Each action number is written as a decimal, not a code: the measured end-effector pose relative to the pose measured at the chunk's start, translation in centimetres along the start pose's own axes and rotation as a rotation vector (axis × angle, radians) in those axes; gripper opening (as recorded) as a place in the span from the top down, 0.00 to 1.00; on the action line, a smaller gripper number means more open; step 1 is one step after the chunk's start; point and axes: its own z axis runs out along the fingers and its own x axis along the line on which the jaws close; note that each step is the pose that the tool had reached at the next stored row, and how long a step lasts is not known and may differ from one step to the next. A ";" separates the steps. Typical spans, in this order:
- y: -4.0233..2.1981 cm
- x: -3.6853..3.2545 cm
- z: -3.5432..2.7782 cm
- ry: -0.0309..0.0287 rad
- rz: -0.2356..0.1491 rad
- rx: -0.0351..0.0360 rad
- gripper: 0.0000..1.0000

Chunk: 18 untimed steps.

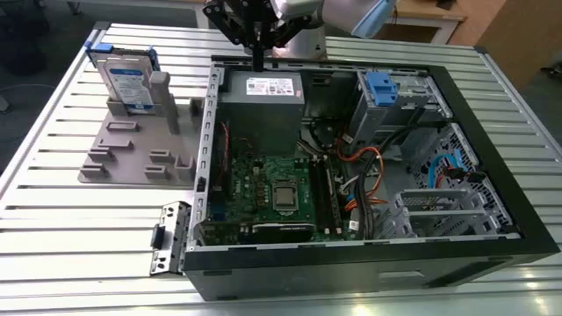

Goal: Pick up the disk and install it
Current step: 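Reach for the disk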

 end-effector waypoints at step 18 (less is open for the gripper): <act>-0.06 0.76 -0.02 0.0000 0.000 0.0000 0.90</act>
